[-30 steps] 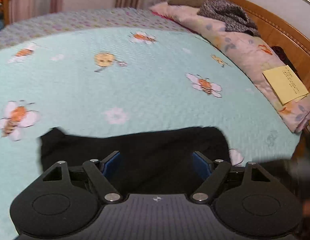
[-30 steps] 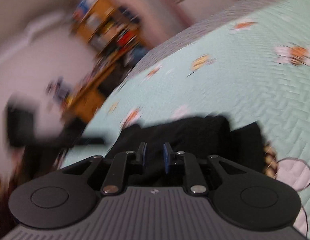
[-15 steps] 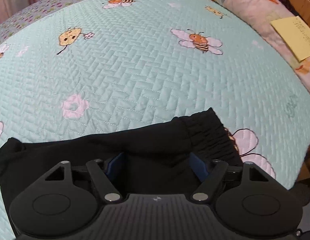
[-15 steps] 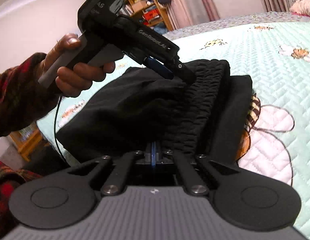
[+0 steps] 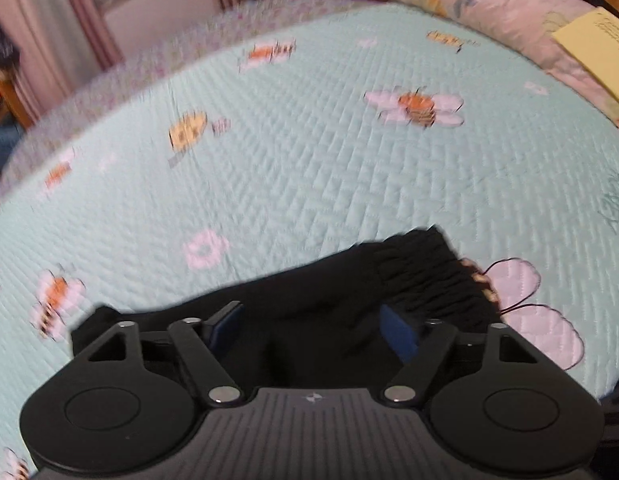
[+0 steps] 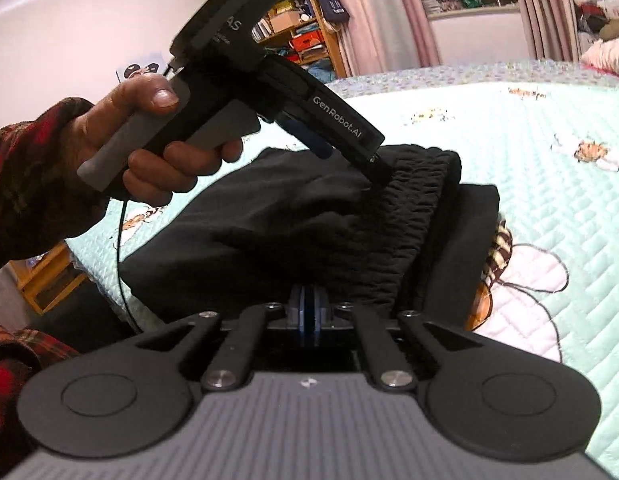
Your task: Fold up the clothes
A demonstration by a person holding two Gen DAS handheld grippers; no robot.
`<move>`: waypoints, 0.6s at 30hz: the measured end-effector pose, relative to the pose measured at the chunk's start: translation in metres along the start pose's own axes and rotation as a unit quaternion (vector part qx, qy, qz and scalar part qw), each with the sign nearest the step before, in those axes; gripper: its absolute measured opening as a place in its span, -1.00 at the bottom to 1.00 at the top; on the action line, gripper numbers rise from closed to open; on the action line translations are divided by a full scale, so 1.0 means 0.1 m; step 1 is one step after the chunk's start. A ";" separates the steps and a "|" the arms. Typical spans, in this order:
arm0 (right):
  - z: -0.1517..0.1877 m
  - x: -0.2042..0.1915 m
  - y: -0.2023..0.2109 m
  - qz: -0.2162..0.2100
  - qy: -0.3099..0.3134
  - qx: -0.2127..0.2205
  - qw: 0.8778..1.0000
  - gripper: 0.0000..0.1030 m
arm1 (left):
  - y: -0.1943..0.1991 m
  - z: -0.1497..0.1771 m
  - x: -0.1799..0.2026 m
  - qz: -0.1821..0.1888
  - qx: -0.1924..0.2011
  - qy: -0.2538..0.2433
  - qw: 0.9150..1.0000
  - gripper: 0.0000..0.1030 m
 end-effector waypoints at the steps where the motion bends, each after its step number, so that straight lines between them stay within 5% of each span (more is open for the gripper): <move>1: 0.00 -0.02 0.04 0.001 0.002 0.003 1.000 -0.67 | 0.08 -0.01 0.04 0.000 0.010 -0.007 1.000 0.48; 5: -0.02 -0.12 0.14 -0.003 0.016 0.016 1.000 -0.66 | 0.22 -0.06 0.22 0.002 0.027 -0.036 0.999 0.48; 11: 0.18 -0.07 0.15 0.011 0.010 -0.009 1.000 -0.62 | -0.02 -0.06 0.46 0.008 -0.001 -0.054 0.999 0.47; 18: 0.44 0.02 0.16 0.034 -0.008 -0.041 0.999 -0.91 | -0.26 0.04 0.72 -0.017 -0.015 -0.093 0.995 0.72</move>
Point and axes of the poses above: each gripper's, at about its wrist camera, not at the fingertips, and y roughly against the way its jaws point, x to its right, z to its underside, the point moved 1 cm from there along -y, roughly the way its jaws point, and after that the axes turned 6 degrees about -z, right-handed, at the moved point
